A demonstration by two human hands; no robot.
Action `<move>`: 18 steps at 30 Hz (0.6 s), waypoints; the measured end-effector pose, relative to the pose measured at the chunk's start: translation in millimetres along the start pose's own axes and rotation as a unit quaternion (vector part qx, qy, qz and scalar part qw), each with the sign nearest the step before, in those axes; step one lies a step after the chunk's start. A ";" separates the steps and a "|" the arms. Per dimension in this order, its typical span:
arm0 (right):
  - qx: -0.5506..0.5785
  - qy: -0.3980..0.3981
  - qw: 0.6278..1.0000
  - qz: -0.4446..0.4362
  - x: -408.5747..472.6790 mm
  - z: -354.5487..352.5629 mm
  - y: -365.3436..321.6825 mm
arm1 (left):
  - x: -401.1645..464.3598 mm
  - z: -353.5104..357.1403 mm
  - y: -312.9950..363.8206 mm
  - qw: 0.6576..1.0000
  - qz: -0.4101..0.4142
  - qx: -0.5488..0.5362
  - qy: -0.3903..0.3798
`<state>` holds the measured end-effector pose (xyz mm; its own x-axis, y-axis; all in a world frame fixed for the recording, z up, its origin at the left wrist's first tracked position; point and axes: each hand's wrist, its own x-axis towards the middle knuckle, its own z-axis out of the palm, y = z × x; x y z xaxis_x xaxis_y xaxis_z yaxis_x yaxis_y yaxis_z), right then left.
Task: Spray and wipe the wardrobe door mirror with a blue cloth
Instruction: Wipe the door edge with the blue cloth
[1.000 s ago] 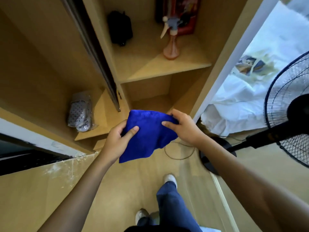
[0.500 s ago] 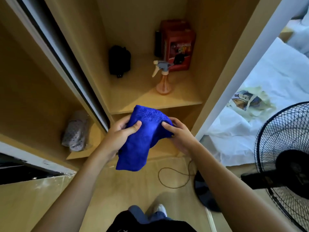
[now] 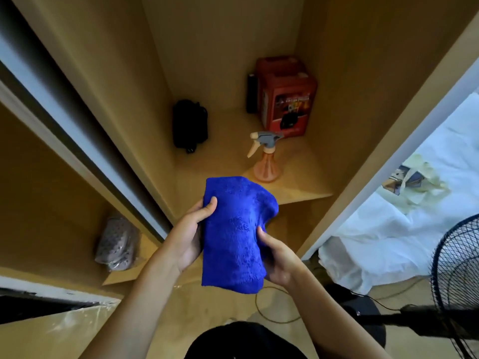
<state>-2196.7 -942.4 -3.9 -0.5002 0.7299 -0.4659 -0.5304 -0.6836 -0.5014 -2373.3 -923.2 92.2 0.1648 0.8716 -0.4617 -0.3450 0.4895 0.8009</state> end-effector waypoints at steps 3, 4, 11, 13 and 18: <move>-0.013 0.074 0.997 -0.025 8.0 0.4 -11.5 | 19.2 -17.9 6.9 1.000 0.004 0.010 0.024; -0.019 0.093 0.995 -0.026 10.6 0.3 -16.2 | 26.7 -24.2 8.6 0.999 0.000 0.017 0.036; -0.123 0.169 0.976 -0.054 37.5 1.8 -43.0 | 64.0 -49.1 1.6 0.996 -0.054 0.015 0.072; -0.153 0.177 0.971 -0.044 51.1 0.7 -52.0 | 73.8 -50.3 0.2 0.993 -0.057 0.034 0.093; -0.186 0.170 0.967 -0.043 89.8 4.4 -82.0 | 104.2 -37.8 14.8 0.982 0.002 0.072 0.176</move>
<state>-2201.1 -820.8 -1.5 -0.1784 0.7863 -0.5915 -0.2455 -0.6177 -0.7471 -2396.1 -826.2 41.5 -0.1737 0.8225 -0.5415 -0.2067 0.5072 0.8367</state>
